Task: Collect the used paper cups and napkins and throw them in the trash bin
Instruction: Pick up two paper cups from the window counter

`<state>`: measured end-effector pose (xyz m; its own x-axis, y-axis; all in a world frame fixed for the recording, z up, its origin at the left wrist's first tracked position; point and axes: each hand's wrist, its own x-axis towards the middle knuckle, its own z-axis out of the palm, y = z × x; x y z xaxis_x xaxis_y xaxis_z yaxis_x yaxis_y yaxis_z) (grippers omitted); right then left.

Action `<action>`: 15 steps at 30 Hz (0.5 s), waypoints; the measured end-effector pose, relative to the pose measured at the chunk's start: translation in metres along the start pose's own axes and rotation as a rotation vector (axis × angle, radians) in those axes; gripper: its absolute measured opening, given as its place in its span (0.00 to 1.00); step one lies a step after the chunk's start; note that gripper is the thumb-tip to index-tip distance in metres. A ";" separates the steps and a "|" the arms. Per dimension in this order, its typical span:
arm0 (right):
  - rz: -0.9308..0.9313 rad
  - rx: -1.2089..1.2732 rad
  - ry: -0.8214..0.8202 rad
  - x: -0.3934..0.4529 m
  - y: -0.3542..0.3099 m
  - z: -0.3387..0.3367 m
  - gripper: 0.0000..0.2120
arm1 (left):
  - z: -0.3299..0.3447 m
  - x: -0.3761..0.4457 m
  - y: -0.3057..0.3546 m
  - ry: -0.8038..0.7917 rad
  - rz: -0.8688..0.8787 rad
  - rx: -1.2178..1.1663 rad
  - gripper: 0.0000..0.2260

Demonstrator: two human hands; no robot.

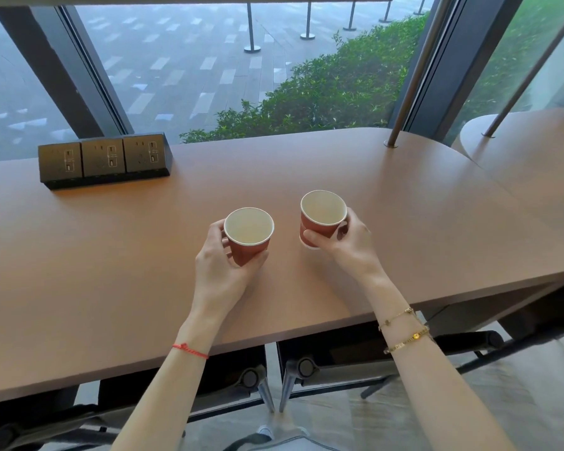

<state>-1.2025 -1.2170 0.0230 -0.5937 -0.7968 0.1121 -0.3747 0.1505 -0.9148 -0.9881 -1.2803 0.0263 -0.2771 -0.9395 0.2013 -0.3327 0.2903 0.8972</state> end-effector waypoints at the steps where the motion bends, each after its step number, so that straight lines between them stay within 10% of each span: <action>1: -0.004 0.000 0.011 -0.007 0.001 -0.004 0.30 | 0.001 -0.002 0.002 -0.011 0.009 -0.006 0.29; 15: 0.129 -0.062 0.323 -0.146 0.006 -0.048 0.36 | 0.010 -0.050 0.022 -0.372 0.155 -0.131 0.27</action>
<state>-1.1522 -1.0719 0.0198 -0.8297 -0.5444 0.1235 -0.3189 0.2807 -0.9053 -0.9907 -1.2253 0.0320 -0.6293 -0.7499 0.2041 -0.1507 0.3754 0.9145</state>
